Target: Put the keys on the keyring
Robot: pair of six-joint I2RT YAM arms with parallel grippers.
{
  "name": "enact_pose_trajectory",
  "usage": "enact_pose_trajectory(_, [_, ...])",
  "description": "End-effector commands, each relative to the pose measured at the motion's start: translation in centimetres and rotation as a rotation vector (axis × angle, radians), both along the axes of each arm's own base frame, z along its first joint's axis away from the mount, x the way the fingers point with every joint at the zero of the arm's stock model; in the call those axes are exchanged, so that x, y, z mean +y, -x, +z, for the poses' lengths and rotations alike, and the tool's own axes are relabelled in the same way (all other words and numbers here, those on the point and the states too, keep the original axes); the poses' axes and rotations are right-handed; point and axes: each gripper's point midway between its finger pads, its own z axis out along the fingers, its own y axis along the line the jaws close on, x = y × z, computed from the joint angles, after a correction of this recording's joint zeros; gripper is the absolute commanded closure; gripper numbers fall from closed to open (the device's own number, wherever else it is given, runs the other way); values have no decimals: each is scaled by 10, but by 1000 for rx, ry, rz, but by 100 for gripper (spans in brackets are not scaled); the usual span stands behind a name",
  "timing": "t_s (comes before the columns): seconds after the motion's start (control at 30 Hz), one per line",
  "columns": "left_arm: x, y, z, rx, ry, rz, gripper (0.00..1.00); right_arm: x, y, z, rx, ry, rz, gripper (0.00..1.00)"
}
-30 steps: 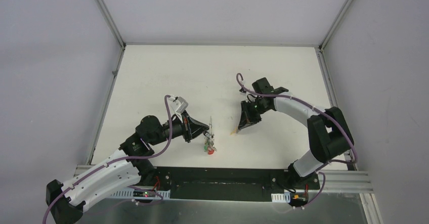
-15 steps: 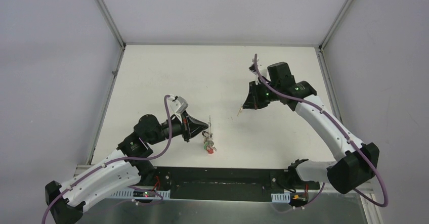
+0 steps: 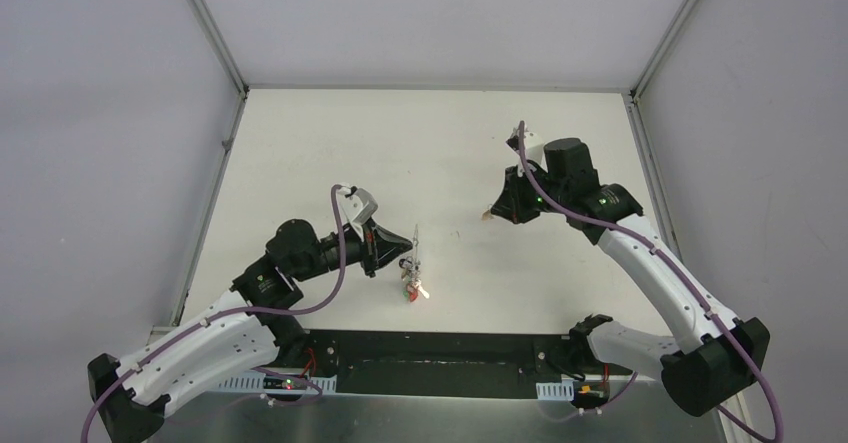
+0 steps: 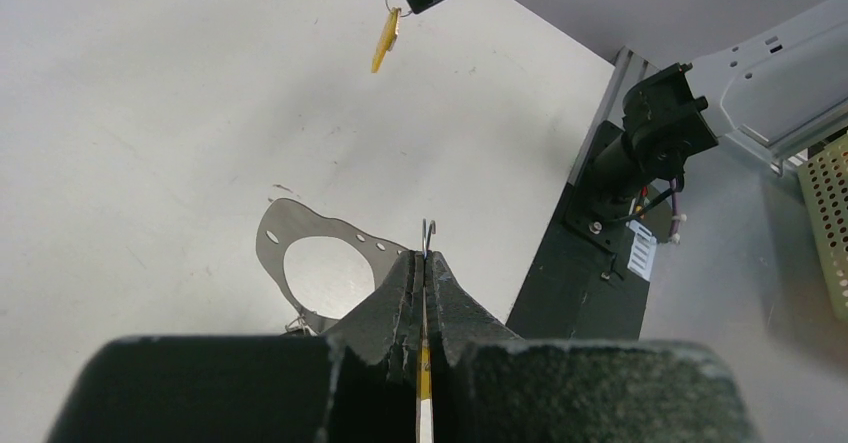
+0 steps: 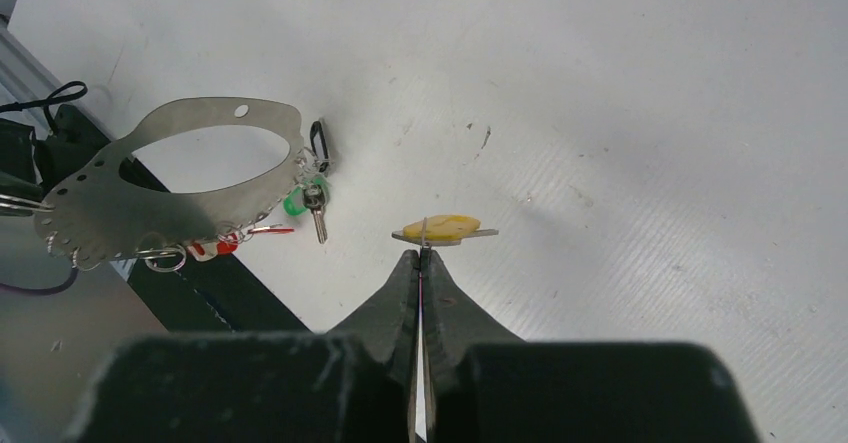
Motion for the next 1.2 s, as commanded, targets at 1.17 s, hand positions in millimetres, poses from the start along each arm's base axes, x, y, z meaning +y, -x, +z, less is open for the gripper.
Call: enact_pose_trajectory(1.17, [-43, -3, 24, 18, 82, -144, 100, 66, 96, 64, 98, -367, 602, 100])
